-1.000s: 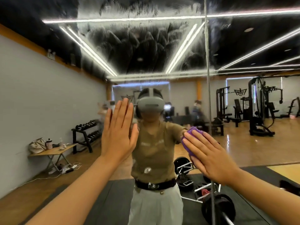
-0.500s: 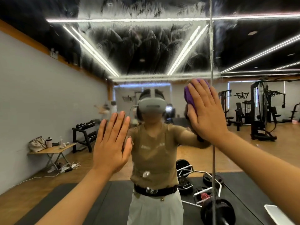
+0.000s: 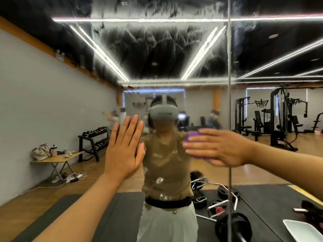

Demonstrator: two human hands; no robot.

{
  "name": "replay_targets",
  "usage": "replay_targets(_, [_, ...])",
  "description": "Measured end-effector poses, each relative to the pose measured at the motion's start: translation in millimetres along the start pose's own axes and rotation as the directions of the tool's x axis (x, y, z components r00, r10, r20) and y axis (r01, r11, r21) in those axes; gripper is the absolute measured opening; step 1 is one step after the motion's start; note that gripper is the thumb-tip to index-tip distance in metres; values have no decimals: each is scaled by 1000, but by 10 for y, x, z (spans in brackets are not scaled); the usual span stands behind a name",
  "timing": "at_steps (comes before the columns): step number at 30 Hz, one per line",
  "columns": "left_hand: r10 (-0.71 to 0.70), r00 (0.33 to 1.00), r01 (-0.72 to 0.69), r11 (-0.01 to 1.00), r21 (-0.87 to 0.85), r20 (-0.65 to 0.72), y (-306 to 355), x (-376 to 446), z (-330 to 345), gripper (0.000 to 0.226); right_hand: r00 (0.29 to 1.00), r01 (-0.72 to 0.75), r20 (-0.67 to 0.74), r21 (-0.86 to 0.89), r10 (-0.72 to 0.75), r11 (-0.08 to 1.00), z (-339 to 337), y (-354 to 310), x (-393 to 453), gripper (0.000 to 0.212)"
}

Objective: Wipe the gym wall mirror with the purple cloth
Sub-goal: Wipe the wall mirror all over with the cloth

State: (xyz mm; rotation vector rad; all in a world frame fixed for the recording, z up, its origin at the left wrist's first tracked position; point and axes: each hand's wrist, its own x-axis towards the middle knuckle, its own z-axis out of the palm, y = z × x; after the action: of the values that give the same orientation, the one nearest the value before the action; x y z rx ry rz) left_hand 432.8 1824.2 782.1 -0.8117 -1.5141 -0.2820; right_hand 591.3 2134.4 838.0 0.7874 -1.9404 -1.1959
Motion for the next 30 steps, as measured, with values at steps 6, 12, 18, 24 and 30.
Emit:
replay_targets(6, [-1, 1000, 1, 1000, 2, 4, 3, -3, -24, 62, 676, -647, -298, 198, 674, 736, -267, 592, 591, 60])
replay_targets(12, [6, 1000, -6, 1000, -15, 3, 1, 13, -10, 62, 724, -569, -327, 214, 607, 794, 34, -458, 722, 60])
replay_targets(18, [26, 999, -25, 999, -30, 35, -1, -31, -109, 61, 964, -243, -109, 26, 244, 970, 265, -1203, 459, 65])
replay_targets(24, [201, 969, -207, 978, 29, 146, -342, -185, -270, 61, 989, 144, -47, 69, -141, 987, 9, -164, 557, 58])
replay_targets(30, [197, 974, -204, 977, 63, 109, -599, -349, -348, 59, 725, -584, -329, 172, 605, 793, -322, 632, 1000, 58])
